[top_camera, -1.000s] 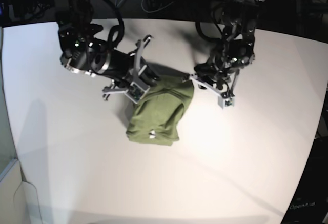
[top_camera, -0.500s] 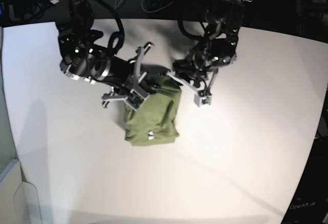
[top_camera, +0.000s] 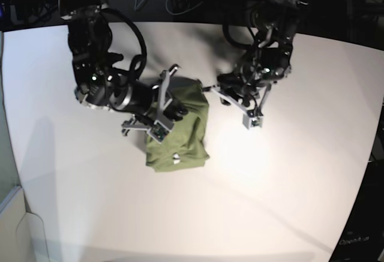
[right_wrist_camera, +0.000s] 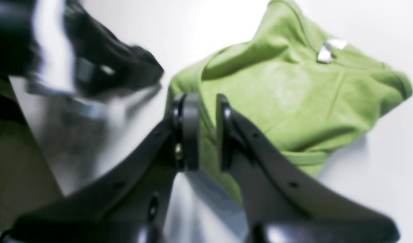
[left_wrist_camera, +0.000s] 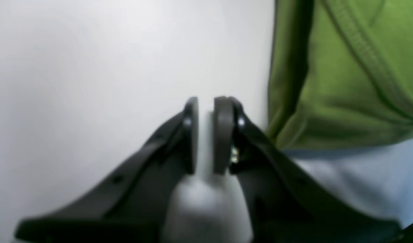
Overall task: Fold the T-shirt properly
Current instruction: 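Grasp the bundle's edge with both grippers and tuck it under, then smooth and square the folded bundle with the right gripper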
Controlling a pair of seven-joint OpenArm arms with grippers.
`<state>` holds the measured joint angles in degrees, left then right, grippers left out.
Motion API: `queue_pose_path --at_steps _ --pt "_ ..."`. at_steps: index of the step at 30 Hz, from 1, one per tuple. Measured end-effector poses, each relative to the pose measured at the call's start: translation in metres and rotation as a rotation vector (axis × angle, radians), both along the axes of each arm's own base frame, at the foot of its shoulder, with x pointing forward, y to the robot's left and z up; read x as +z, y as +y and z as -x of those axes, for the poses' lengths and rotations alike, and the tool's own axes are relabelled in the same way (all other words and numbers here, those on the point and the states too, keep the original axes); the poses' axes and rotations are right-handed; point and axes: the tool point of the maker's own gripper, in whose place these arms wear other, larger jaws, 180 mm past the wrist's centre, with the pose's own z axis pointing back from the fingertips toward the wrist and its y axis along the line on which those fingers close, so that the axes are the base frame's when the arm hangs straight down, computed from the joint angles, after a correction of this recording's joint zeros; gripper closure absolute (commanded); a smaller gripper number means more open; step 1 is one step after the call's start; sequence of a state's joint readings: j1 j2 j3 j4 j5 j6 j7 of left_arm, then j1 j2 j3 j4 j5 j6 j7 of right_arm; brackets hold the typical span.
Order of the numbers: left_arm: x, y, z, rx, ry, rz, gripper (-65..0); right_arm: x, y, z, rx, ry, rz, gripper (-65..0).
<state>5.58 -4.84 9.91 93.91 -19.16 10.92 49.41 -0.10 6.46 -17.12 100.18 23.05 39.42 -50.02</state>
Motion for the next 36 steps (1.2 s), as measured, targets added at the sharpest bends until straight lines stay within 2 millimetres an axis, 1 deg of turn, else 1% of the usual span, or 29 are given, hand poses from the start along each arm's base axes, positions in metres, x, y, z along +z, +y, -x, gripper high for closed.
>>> queue_pose_path --at_steps 2,5,7,9,11,14,17,20,23,28,31,36 --pt "0.007 0.003 -0.002 -0.001 -0.026 -0.004 -7.8 -0.008 -0.003 -0.007 -0.006 0.021 0.011 -6.8" --pt "0.008 0.008 0.005 0.007 -0.024 -0.005 -7.8 -0.008 -0.001 -0.017 -0.018 0.007 -0.030 -6.8" --pt "0.007 0.019 0.010 0.038 -0.016 -0.009 -7.8 -0.015 -0.003 -0.017 -0.023 0.020 -0.045 -6.8" --pt "0.006 0.031 0.014 0.060 -0.011 -0.022 -7.8 -0.027 -0.007 -0.015 -0.024 0.051 -0.029 -6.8" --pt "0.007 0.039 0.015 0.084 -0.014 -0.025 -7.8 -0.033 -0.004 -0.016 -0.016 0.062 -0.036 -6.8" --pt "0.009 0.047 0.019 0.111 -0.015 -0.025 -7.8 -0.037 0.002 -0.020 -0.030 0.068 -0.090 -6.8" --pt "0.010 0.061 0.022 0.139 -0.017 -0.041 -7.8 -0.053 0.001 -0.016 -0.043 0.106 -0.107 -6.8" --pt "0.011 0.071 0.022 0.138 -0.024 -0.069 -7.8 -0.063 0.005 -0.019 -0.040 0.129 -0.125 -6.8" --pt "0.010 0.073 0.024 0.140 -0.020 -0.069 -7.8 -0.068 0.010 -0.022 -0.040 0.133 -0.158 -6.8" --pt "0.002 0.079 0.038 0.132 0.016 -0.091 -7.8 -0.073 0.010 -0.026 -0.052 0.142 -0.191 -6.8" --pt "0.005 0.078 0.035 0.131 0.006 -0.084 -7.8 -0.073 0.010 -0.027 -0.052 0.140 -0.193 -6.8" --pt "0.006 0.086 0.034 0.135 -0.002 -0.106 -7.8 -0.073 0.007 -0.027 -0.055 0.136 -0.191 -6.7"
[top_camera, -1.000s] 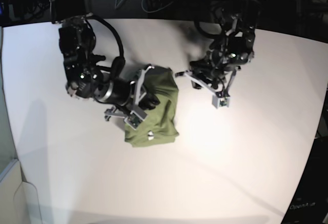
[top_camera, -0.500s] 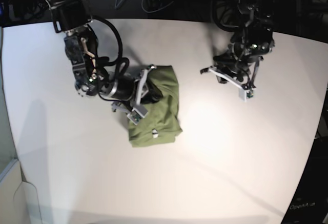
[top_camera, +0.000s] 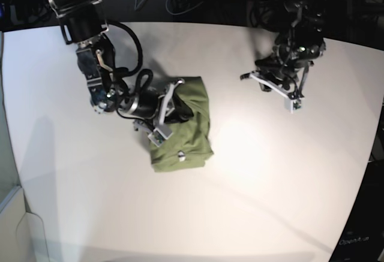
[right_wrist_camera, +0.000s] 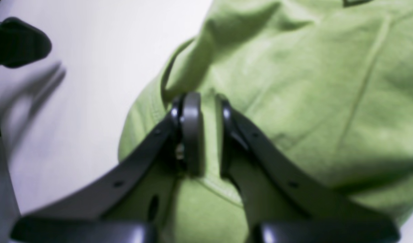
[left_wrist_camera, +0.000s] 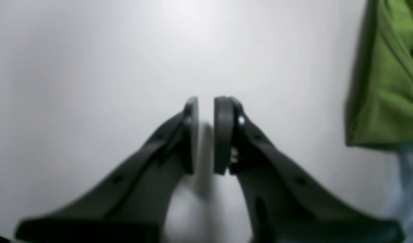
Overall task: Fold the T-shirt properly
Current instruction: 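Smooth and square the folded bundle with the right gripper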
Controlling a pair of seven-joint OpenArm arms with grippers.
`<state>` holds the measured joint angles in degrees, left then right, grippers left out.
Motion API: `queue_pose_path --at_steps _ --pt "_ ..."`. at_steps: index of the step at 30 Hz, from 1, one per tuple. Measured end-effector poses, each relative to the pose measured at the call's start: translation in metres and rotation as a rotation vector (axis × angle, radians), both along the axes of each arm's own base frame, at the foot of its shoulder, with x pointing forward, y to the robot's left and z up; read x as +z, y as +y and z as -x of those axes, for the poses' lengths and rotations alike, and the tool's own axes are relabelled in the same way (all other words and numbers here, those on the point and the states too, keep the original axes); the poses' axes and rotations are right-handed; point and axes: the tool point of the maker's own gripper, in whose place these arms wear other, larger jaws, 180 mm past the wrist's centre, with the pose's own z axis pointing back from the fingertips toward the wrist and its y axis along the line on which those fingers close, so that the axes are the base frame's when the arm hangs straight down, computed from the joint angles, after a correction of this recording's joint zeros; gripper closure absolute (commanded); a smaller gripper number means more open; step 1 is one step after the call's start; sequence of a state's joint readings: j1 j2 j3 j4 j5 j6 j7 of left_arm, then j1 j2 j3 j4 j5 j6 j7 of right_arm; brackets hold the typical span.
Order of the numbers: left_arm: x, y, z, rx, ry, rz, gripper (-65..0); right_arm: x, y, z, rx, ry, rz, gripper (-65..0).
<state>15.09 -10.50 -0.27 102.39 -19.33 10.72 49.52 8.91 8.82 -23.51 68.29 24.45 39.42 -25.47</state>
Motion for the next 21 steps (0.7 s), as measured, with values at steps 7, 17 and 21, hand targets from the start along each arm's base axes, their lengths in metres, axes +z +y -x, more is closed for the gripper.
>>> queue_pose_path --at_steps 7,17,21 --pt "0.003 0.007 0.000 0.020 -0.010 -0.004 -7.8 0.014 -0.014 0.006 0.049 -0.064 0.090 -6.7" --pt "-0.001 0.006 0.007 0.016 0.008 -0.004 -7.8 0.068 -0.004 -0.011 0.095 -0.208 0.132 -6.7" --pt "-0.002 0.005 0.015 0.012 0.019 -0.003 -7.8 0.077 -0.007 -0.031 0.085 -0.234 0.142 -6.7"
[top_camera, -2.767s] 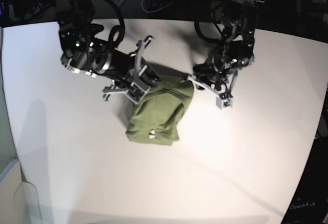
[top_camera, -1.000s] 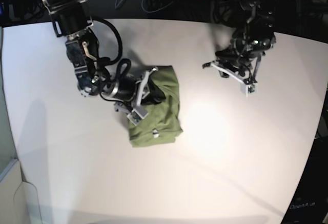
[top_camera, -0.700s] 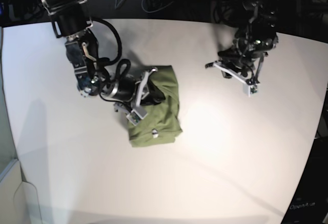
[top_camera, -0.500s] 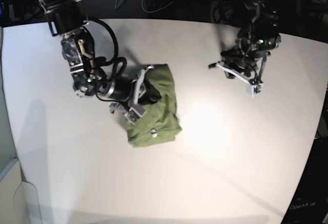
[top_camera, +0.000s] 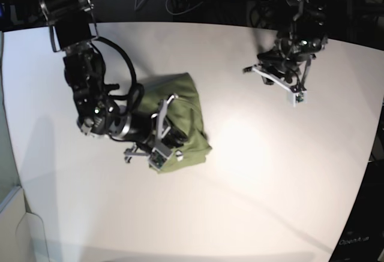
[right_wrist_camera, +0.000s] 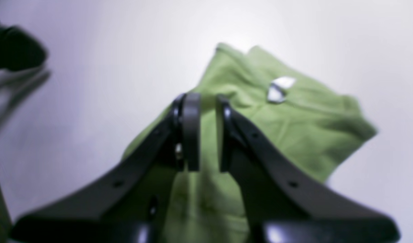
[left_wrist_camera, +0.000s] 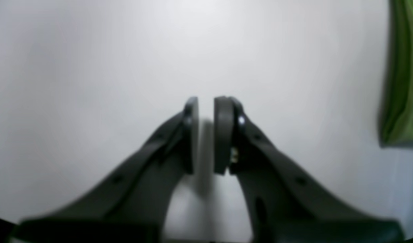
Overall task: Fold the T-shirt properly
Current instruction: 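Smooth and square the folded bundle with the right gripper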
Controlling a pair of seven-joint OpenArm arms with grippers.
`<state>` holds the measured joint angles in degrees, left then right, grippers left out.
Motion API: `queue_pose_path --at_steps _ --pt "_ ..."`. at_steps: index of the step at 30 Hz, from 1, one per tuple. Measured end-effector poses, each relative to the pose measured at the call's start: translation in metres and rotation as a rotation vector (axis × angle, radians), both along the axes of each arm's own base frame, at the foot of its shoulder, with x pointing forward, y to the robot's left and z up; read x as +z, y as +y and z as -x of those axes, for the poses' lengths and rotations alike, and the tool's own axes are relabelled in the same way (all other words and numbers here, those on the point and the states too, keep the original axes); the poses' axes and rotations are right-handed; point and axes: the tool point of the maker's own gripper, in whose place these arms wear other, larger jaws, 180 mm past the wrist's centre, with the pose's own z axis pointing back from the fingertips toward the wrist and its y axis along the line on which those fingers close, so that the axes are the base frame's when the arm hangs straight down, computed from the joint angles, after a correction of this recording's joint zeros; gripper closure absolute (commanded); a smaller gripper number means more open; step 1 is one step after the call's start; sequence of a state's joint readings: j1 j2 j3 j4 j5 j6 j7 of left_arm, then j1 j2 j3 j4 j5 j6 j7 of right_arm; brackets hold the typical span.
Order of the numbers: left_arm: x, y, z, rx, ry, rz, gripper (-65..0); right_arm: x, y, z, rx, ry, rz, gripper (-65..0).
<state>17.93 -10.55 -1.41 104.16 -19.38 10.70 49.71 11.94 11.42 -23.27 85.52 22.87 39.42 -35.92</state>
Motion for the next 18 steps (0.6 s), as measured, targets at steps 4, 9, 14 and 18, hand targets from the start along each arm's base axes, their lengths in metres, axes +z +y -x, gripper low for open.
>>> queue_pose_path --at_steps 4,9,14,18 --pt "0.006 0.003 0.002 -0.013 -0.016 -0.011 -7.8 -0.001 -0.006 -0.022 -0.024 0.008 -0.001 -6.7" --pt "0.009 0.003 0.003 -0.012 -0.024 -0.013 -7.8 0.000 -0.014 -0.044 -0.053 0.002 -0.022 -6.7" --pt "0.006 0.004 0.007 -0.013 -0.012 -0.017 -7.8 -0.020 -0.040 -0.058 -0.105 0.048 -0.002 -6.7" --pt "0.007 0.003 0.006 -0.014 -0.013 -0.012 -7.8 -0.038 -0.042 -0.055 -0.133 0.087 -0.050 -6.7"
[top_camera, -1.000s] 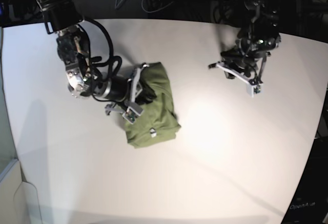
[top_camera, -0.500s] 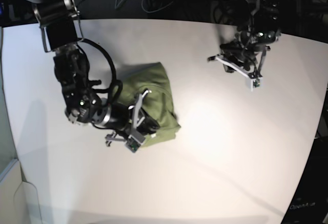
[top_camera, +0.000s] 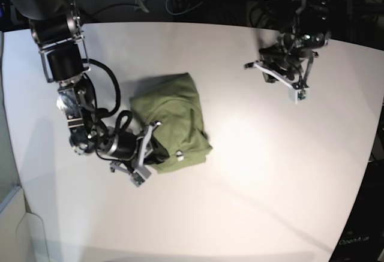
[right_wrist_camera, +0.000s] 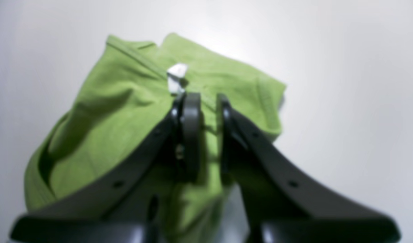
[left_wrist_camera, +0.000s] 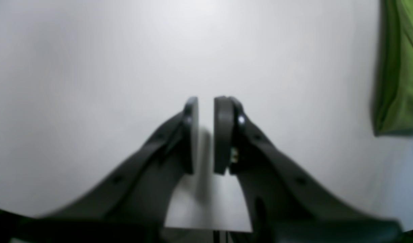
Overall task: Fold the T-shirt properly
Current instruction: 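Smooth and square the folded bundle with the right gripper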
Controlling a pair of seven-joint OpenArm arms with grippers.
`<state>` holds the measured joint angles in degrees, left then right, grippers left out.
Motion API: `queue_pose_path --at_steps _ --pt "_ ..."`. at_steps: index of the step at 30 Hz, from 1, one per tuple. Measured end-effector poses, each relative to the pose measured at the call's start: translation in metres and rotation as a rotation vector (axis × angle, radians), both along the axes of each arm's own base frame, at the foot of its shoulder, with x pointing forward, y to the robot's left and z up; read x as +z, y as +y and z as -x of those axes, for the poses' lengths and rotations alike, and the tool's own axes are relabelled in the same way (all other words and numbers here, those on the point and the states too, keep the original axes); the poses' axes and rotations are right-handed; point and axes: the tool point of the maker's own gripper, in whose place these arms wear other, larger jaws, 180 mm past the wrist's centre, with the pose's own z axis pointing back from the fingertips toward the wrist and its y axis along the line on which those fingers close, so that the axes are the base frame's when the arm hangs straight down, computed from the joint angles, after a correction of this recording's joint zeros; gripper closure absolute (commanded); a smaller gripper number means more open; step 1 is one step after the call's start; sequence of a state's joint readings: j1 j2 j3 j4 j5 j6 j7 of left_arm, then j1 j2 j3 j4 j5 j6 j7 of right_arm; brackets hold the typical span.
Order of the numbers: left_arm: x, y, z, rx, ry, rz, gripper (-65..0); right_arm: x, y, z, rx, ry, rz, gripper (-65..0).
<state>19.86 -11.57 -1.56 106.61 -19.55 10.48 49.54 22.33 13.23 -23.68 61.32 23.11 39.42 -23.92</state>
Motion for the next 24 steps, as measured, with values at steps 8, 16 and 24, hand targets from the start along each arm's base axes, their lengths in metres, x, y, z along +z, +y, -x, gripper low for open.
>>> queue_pose_path --at_steps 8,16,24 --pt "-0.001 0.000 0.001 0.001 0.002 -0.001 -7.8 -0.029 -0.014 0.000 -0.075 0.059 -0.061 -6.7" --pt "-0.004 0.001 0.007 0.000 0.017 -0.005 -7.8 -0.039 -0.021 -0.001 -0.112 0.076 -0.086 -6.7" --pt "-0.006 0.001 0.011 0.003 0.021 -0.006 -7.8 -0.036 -0.036 -0.006 -0.163 0.071 -0.101 -6.7"
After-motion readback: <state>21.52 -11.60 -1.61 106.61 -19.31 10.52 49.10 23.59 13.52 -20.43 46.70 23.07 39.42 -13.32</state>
